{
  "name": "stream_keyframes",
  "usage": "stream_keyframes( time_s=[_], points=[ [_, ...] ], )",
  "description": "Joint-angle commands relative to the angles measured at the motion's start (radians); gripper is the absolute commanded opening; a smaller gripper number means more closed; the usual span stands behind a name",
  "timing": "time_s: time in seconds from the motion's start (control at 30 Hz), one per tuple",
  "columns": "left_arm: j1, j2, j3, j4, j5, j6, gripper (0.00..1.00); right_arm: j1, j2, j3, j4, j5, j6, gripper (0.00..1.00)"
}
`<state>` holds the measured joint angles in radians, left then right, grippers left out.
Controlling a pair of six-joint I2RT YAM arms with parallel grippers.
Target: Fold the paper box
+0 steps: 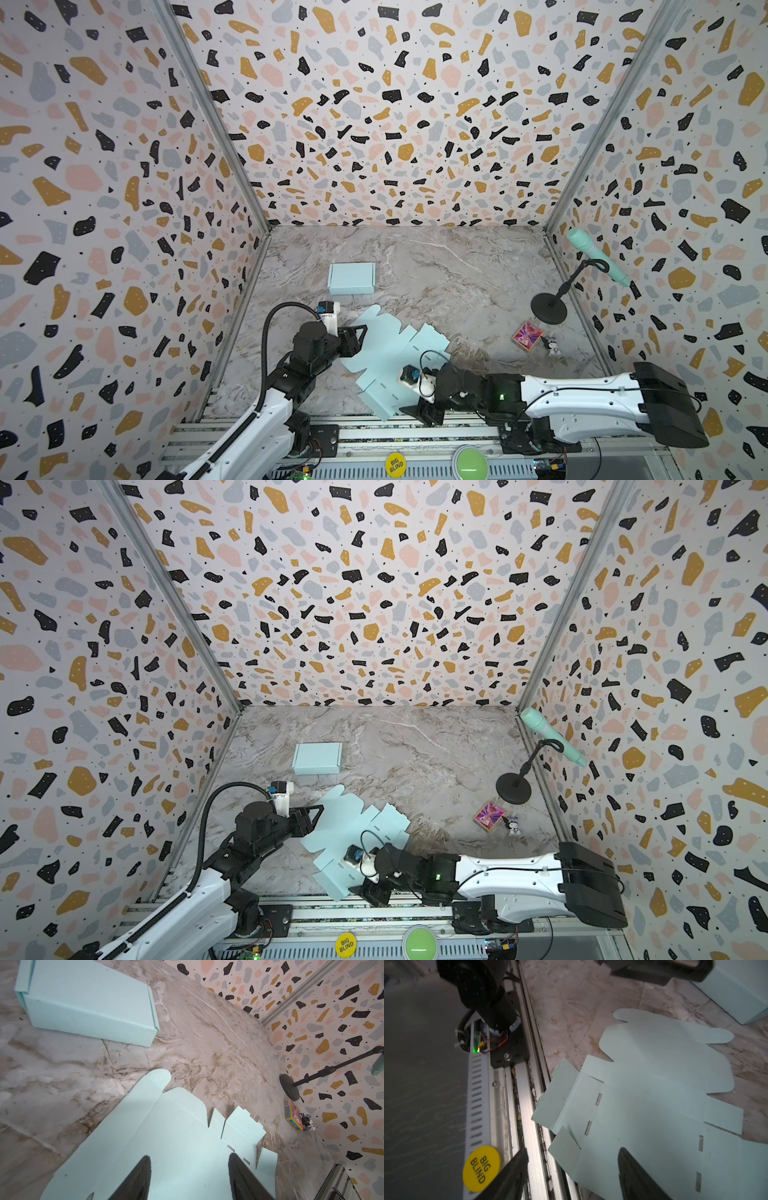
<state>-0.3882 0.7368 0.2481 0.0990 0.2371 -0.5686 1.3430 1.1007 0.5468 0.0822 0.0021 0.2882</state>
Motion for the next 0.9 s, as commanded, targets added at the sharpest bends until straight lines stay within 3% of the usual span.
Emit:
stream_keyframes(
  time_s=[0.0, 0.13, 0.3, 0.5, 0.87],
  points=[
    [-0.029, -0.001, -0.013, 0.045, -0.014, 0.001, 0.61, -0.061, -0.088, -0.052, 0.006, -0.063, 0.371, 0.71],
    [-0.074, -0.001, -0.032, 0.054, -0.031, -0.007, 0.59, -0.091, -0.172, -0.126, -0.061, -0.104, 0.622, 0.70],
    [-0.123, 0.017, -0.063, 0.103, -0.060, -0.029, 0.59, -0.093, -0.265, -0.212, -0.080, -0.124, 0.754, 0.67],
    [-0.170, 0.045, -0.059, 0.126, -0.094, -0.041, 0.58, -0.163, -0.292, -0.366, 0.091, -0.199, 0.828, 0.57],
    [-0.216, 0.056, -0.100, 0.183, -0.097, -0.061, 0.58, -0.229, -0.183, -0.420, 0.259, -0.218, 0.824, 0.56]
  ],
)
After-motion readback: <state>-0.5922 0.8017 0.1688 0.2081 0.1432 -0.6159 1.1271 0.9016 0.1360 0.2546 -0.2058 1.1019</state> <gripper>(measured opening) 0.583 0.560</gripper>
